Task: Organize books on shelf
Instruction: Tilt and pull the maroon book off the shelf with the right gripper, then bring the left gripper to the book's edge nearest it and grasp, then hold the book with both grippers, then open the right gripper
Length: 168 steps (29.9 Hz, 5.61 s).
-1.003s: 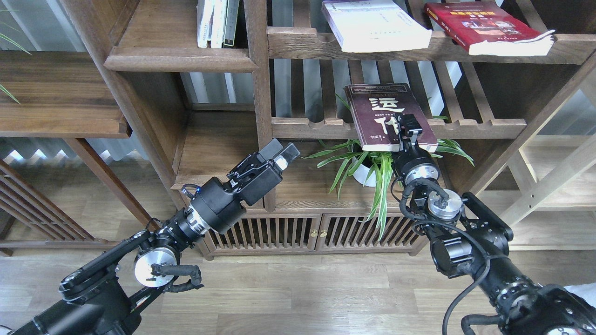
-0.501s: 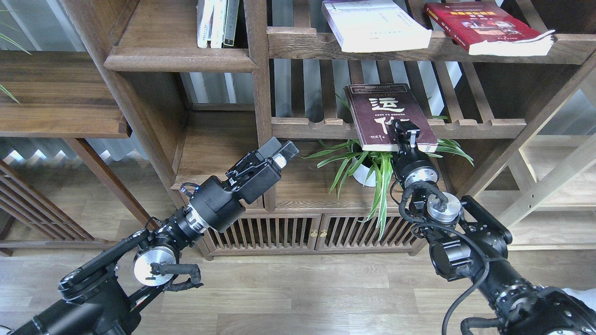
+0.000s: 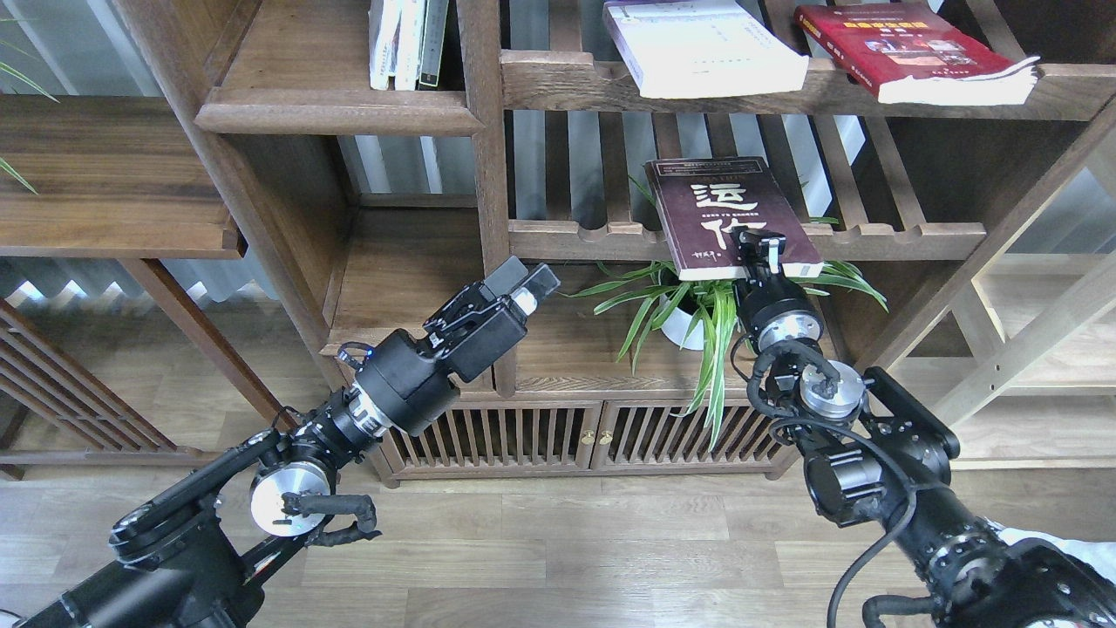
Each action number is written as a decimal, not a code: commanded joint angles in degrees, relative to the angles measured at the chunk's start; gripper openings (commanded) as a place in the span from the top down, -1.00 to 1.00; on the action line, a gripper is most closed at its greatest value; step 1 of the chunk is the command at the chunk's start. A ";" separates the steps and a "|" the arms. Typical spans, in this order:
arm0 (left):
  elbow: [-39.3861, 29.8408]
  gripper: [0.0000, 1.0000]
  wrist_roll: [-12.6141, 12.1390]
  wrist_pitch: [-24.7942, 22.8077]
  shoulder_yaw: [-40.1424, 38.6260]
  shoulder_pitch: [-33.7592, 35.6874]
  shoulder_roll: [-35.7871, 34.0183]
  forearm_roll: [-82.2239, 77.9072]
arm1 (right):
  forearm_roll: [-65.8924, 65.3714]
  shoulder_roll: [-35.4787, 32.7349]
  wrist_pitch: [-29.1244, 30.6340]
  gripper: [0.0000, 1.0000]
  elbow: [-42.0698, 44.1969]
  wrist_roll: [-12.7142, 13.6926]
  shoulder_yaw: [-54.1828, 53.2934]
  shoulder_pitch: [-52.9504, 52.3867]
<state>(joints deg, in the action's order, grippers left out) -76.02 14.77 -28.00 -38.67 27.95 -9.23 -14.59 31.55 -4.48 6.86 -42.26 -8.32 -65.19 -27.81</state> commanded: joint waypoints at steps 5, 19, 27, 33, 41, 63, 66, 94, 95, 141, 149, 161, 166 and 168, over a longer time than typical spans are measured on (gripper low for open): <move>0.09 -0.99 0.00 0.00 0.00 0.00 0.00 0.00 | 0.01 -0.01 1.67 0.92 -0.11 -0.03 0.06 0.39; 1.32 -0.99 0.00 0.00 -0.35 -0.09 -0.61 0.44 | 0.45 -0.01 11.85 0.91 -3.09 0.05 -1.70 4.43; 4.04 -0.99 0.09 0.00 -0.79 -0.09 -1.06 0.61 | 0.53 -0.01 20.81 0.91 -9.15 0.41 -1.35 10.40; 6.15 -0.99 0.18 0.00 -0.97 -0.09 -1.06 0.61 | 0.45 -0.44 21.14 0.92 -12.67 0.67 -0.56 14.19; 8.43 -0.99 0.00 0.00 -0.79 0.09 -1.06 4.65 | -0.69 -0.97 21.14 0.92 -16.01 1.02 3.92 17.62; 13.80 -0.99 -0.09 0.00 0.17 -0.53 -1.23 7.47 | -5.18 -1.32 21.14 0.93 -26.47 1.02 6.11 25.62; 13.54 -0.99 0.00 0.00 0.26 -0.62 -1.14 7.64 | -6.14 -1.06 21.14 0.93 -26.47 1.02 7.70 25.71; 10.11 -0.98 -19.33 0.00 4.22 -0.53 -3.69 42.88 | -11.59 1.84 21.14 0.92 -25.77 2.96 13.95 25.79; 10.11 -0.98 -20.38 0.00 4.22 -0.62 -3.95 43.50 | -11.59 1.84 21.14 0.92 -25.77 3.04 14.12 25.88; 10.99 -0.98 -27.77 0.00 4.22 -0.62 -5.19 42.89 | -14.85 4.48 21.14 0.91 -25.33 7.35 17.11 25.97; 11.07 -0.98 -27.69 0.00 3.78 -0.35 -4.92 42.89 | -14.93 4.48 21.14 0.91 -25.33 7.44 17.11 26.14; 11.25 -0.74 -27.77 0.00 4.22 -0.35 -5.27 42.45 | -15.20 4.48 21.14 0.91 -25.33 7.44 17.73 25.88; 11.69 -0.62 -27.69 0.00 4.22 -0.44 -5.36 42.18 | -15.29 4.48 21.14 0.91 -25.33 7.44 17.64 25.88; 11.69 -0.50 -27.69 0.00 4.04 -0.70 -5.36 42.18 | -15.29 4.48 21.14 0.91 -25.33 7.44 17.64 25.88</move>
<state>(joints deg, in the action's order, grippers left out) -64.38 -12.98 -28.00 -34.43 27.57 -14.57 27.61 16.26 -0.01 28.00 -67.59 -0.87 -47.43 -1.94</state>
